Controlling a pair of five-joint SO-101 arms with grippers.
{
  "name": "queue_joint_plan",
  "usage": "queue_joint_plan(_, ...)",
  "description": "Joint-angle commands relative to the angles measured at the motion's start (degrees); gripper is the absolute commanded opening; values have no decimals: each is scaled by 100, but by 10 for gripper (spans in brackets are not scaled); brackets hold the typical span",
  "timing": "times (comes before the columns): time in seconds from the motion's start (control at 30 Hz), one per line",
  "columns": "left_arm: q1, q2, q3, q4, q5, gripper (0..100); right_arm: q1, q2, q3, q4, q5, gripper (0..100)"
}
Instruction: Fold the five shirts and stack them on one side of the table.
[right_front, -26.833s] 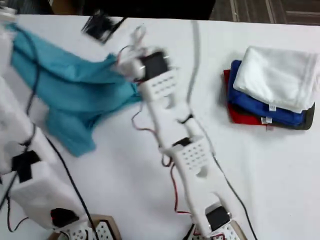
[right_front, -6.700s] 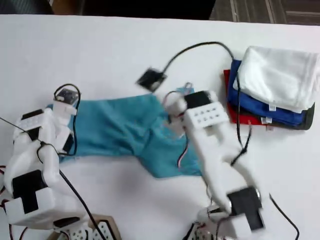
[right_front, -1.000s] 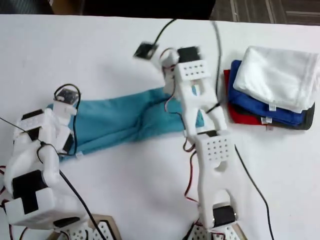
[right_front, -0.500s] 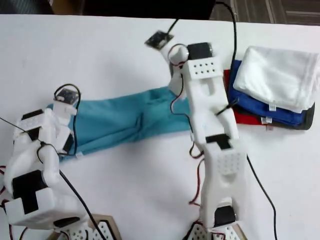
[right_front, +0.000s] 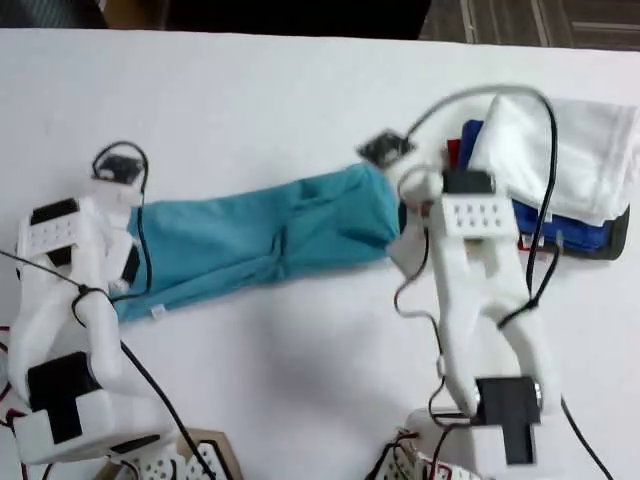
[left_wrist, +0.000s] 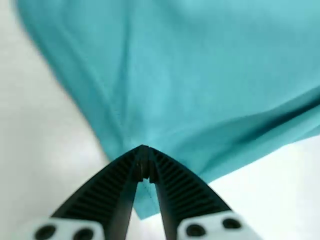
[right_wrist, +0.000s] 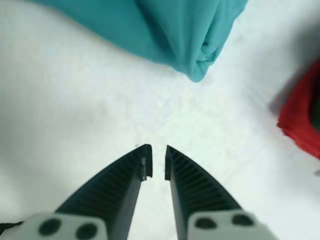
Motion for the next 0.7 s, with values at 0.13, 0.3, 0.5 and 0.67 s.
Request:
queue_joint_plan(0.13, -123, -387, -593, 132, 721, 98, 92, -637, 2558, -1824, -9, 59)
queue_joint_plan(0.3, -607, 246, -919, 26, 1125, 235, 92, -646, 2954, -2000, -9, 59)
queue_joint_plan(0.5, -1046, 1987, -2246, 308, 1240, 227, 268, -646, 2954, -2035, 35, 59)
queue_joint_plan(0.67, -1037, 3437, -3679, 879, 1530, 226, 637, -646, 2963, -2088, 352, 59)
